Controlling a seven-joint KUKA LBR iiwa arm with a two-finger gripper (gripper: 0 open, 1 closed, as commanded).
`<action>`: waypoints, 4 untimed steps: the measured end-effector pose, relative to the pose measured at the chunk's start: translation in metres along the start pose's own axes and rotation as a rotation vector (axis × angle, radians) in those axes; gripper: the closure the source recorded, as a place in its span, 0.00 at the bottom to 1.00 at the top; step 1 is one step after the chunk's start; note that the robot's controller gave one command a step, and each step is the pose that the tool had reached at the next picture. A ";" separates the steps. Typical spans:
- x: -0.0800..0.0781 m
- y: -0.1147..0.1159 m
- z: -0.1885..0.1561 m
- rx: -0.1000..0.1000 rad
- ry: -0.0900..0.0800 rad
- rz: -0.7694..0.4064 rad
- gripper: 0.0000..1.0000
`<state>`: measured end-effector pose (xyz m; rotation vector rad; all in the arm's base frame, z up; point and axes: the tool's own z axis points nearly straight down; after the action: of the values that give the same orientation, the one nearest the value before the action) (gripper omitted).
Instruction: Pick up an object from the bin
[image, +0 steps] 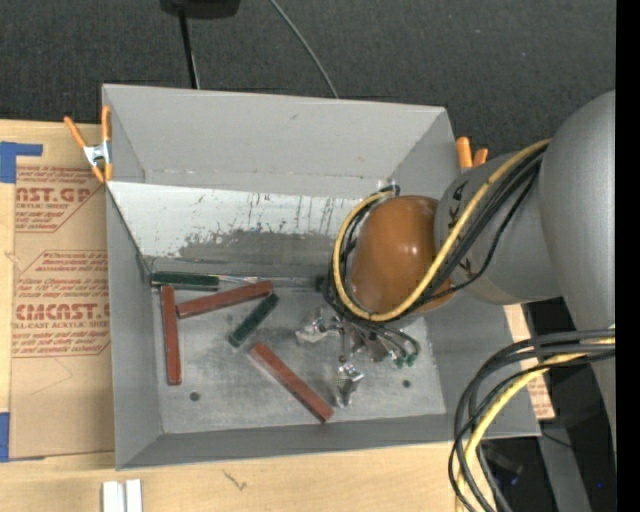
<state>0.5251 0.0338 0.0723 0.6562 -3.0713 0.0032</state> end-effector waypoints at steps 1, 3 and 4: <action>-0.001 0.000 0.000 0.000 -0.003 0.000 0.00; -0.013 0.056 -0.027 -0.003 -0.009 -0.014 0.00; -0.030 0.086 -0.006 -0.002 -0.012 0.159 1.00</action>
Offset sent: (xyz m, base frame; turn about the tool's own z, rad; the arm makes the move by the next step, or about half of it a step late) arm -0.0223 0.0511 0.0328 -0.0490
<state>0.5178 0.1244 0.0783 0.4114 -3.1248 -0.0035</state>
